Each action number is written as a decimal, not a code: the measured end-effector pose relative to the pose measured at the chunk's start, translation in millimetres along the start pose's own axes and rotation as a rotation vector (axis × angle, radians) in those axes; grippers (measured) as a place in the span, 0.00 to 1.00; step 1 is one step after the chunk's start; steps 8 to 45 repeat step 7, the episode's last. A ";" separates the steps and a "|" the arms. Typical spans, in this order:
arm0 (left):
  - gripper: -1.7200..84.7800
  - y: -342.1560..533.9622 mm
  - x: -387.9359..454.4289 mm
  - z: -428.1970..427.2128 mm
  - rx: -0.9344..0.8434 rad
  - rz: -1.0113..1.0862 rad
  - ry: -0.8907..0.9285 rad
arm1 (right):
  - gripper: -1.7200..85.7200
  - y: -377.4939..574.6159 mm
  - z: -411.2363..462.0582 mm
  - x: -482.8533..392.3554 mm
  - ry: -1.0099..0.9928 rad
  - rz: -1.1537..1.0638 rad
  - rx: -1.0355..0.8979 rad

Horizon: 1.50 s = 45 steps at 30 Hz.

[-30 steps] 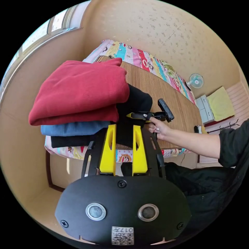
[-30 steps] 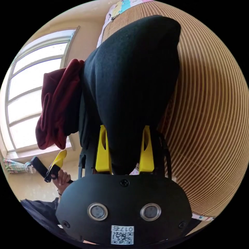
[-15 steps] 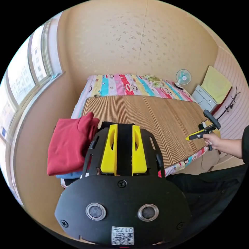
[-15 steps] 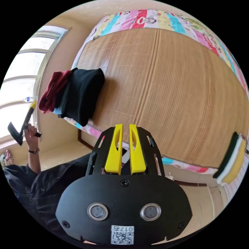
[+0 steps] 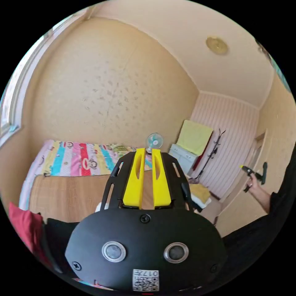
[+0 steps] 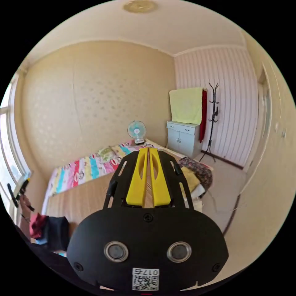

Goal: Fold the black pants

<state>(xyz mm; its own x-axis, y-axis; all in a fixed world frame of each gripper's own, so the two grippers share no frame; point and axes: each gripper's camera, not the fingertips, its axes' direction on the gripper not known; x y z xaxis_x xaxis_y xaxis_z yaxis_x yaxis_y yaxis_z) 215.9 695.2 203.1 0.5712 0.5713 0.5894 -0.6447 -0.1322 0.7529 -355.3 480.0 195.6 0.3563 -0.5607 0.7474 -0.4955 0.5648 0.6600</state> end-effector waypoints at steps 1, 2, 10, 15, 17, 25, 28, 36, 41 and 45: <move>0.08 7.5 4.7 9.3 0.009 -0.026 0.055 | 0.02 4.6 -6.7 35.5 -0.095 0.046 0.019; 0.08 21.4 17.6 28.1 0.016 -0.060 0.123 | 0.02 10.4 -9.3 67.1 -0.136 0.075 0.028; 0.06 52.5 100.2 105.8 -0.098 0.028 0.131 | 0.02 23.1 -2.1 151.2 -0.168 0.007 0.020; 0.06 52.5 100.2 105.8 -0.098 0.028 0.131 | 0.02 23.1 -2.1 151.2 -0.168 0.007 0.020; 0.06 52.5 100.2 105.8 -0.098 0.028 0.131 | 0.02 23.1 -2.1 151.2 -0.168 0.007 0.020; 0.06 52.5 100.2 105.8 -0.098 0.028 0.131 | 0.02 23.1 -2.1 151.2 -0.168 0.007 0.020; 0.06 52.5 100.2 105.8 -0.098 0.028 0.131 | 0.02 23.1 -2.1 151.2 -0.168 0.007 0.020; 0.06 52.5 100.2 105.8 -0.098 0.028 0.131 | 0.02 23.1 -2.1 151.2 -0.168 0.007 0.020; 0.06 52.5 100.2 105.8 -0.098 0.028 0.131 | 0.02 23.1 -2.1 151.2 -0.168 0.007 0.020; 0.06 52.5 100.2 105.8 -0.098 0.028 0.131 | 0.02 23.1 -2.1 151.2 -0.168 0.007 0.020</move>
